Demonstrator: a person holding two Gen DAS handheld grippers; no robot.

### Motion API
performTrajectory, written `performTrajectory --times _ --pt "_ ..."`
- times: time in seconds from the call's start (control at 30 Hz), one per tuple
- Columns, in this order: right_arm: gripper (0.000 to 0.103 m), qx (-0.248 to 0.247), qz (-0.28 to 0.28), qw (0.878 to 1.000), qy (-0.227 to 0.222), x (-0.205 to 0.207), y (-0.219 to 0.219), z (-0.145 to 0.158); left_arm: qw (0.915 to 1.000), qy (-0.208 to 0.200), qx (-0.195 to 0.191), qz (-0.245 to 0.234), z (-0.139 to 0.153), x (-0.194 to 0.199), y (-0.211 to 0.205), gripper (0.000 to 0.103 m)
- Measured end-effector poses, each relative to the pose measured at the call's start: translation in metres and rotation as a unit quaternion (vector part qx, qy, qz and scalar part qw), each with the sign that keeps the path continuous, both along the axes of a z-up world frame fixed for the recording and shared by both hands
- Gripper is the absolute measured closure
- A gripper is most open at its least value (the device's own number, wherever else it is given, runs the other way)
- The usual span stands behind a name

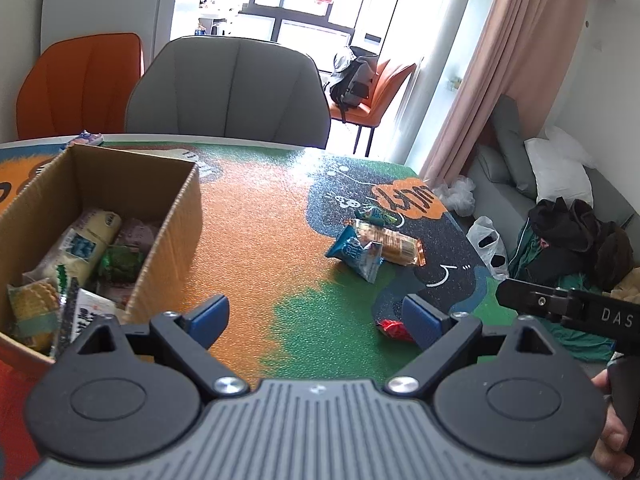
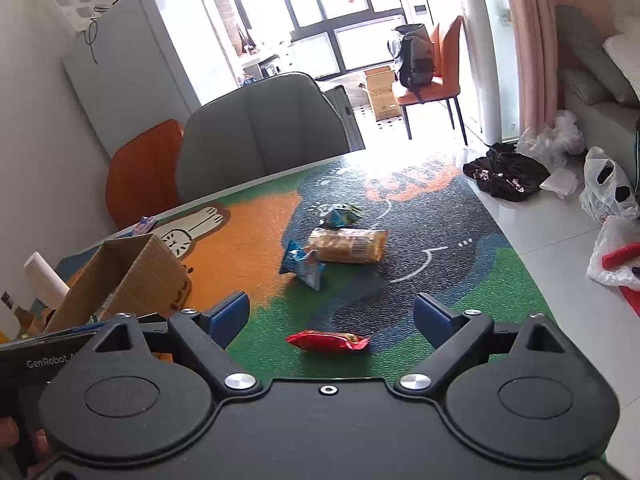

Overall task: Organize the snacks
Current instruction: 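Move both tools back over the remaining snacks, then lower the left gripper onto the red candy bar and close on it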

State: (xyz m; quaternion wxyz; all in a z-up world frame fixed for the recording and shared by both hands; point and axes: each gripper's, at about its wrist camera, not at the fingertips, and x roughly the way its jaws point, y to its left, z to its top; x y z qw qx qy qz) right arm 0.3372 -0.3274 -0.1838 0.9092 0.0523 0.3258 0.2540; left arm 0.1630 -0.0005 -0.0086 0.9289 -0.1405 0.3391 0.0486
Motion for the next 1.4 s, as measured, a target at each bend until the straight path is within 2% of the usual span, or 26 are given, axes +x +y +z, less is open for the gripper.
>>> performTrajectory --times 0.07,0.13,0.2,0.67,1.03,1.13,1.23,1.4 --pt "0.018 0.003 -0.002 1.000 0.005 0.004 -0.005 -0.004 1.0000 0.003 0.003 0.000 -0.003 0.006 -0.006 0.010" --pt "0.025 0.005 -0.003 1.000 0.008 0.007 -0.010 -0.007 1.0000 0.007 0.004 0.000 -0.007 0.011 -0.011 0.010" --pt "0.027 0.006 -0.005 1.000 0.011 0.009 -0.015 -0.010 0.9999 0.011 0.005 -0.001 -0.011 0.016 -0.016 0.010" --pt "0.027 0.019 -0.026 0.999 0.027 0.028 -0.051 -0.028 0.9988 0.043 0.013 0.018 -0.042 0.059 -0.051 0.010" --pt "0.026 0.023 -0.040 0.998 0.043 0.042 -0.061 -0.045 0.9968 0.074 0.029 0.015 -0.069 0.088 -0.076 0.011" --pt "0.026 0.021 -0.043 0.998 0.044 0.045 -0.061 -0.048 0.9959 0.083 0.036 0.008 -0.074 0.090 -0.080 0.011" --pt "0.026 0.018 -0.042 0.998 0.046 0.050 -0.060 -0.053 0.9954 0.094 0.016 0.004 -0.080 0.088 -0.076 0.013" --pt "0.026 0.023 -0.039 0.998 0.051 0.053 -0.057 -0.058 0.9957 0.092 0.014 0.002 -0.079 0.077 -0.071 0.013"
